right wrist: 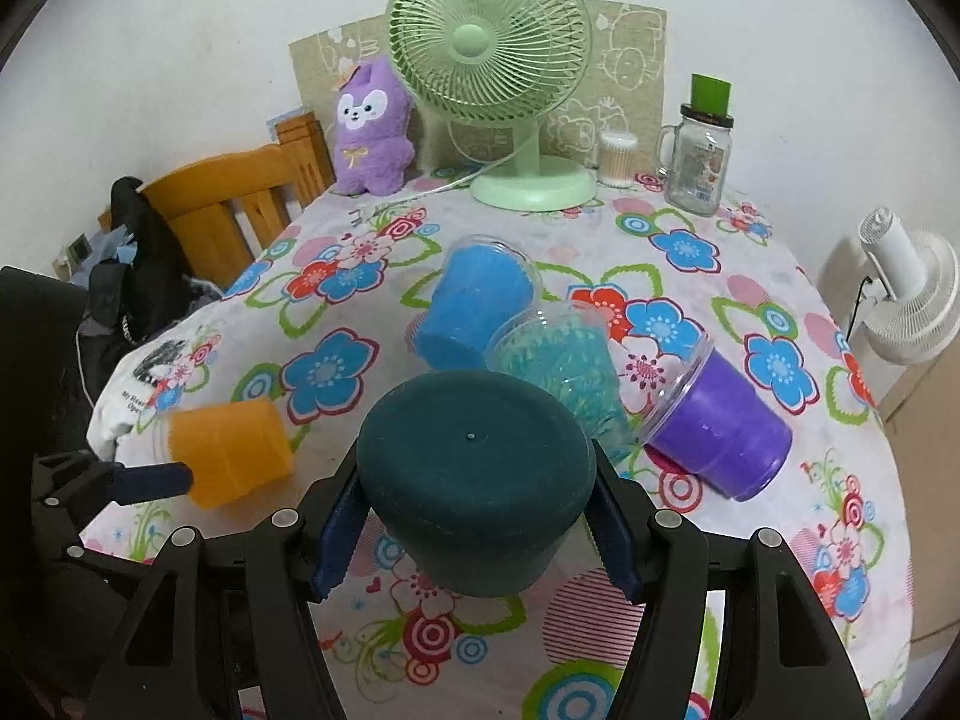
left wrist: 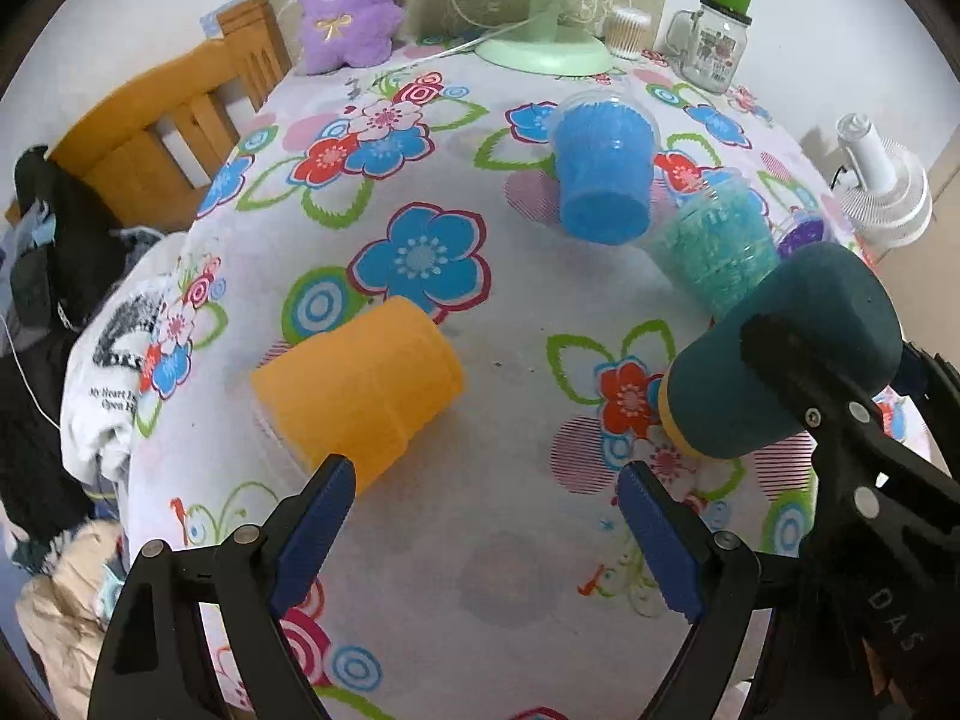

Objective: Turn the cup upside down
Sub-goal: 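Lower the dark teal cup rim-down onto the tablecloth with the right tool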

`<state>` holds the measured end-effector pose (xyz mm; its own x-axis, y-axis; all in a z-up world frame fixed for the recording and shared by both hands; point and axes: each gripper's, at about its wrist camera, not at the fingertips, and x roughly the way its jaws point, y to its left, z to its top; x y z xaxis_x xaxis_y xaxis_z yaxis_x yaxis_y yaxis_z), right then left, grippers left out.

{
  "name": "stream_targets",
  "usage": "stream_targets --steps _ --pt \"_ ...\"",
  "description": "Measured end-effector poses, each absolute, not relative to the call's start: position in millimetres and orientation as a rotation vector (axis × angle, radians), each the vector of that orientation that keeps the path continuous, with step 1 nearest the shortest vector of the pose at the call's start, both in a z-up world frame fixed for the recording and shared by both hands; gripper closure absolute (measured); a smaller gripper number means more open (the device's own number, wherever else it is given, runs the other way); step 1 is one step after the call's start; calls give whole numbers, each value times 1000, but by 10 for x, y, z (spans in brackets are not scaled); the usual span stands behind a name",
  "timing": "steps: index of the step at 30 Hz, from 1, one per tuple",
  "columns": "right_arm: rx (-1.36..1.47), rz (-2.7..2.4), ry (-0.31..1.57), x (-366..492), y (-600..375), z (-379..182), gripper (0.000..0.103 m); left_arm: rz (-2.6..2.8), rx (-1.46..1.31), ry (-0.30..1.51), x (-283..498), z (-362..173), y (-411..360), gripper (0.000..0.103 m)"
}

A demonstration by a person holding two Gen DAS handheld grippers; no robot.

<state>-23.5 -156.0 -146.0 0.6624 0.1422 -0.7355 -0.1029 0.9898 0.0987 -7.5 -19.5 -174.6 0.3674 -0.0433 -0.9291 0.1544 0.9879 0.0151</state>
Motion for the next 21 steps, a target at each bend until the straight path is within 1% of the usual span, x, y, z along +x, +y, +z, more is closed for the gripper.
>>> stream_targets --steps 5,14,16,18,20,21 --pt "68 118 819 -239 -1572 -1567 34 -142 136 1178 -66 -1819 -201 12" --pt "11 117 784 -317 -1471 -1599 32 -165 156 1177 -88 -1923 -191 12" --pt "14 115 795 -308 -1466 -1607 29 -168 152 1178 -97 -1918 -178 12" --pt "22 114 814 -295 -1468 -1594 23 -174 138 1184 -110 -1891 -161 12" --pt "21 107 825 -306 -1464 -1545 21 -184 125 1190 -123 -1847 -150 12" --pt "18 101 830 -315 -1453 -1512 18 -189 122 1194 -129 -1812 -150 12"
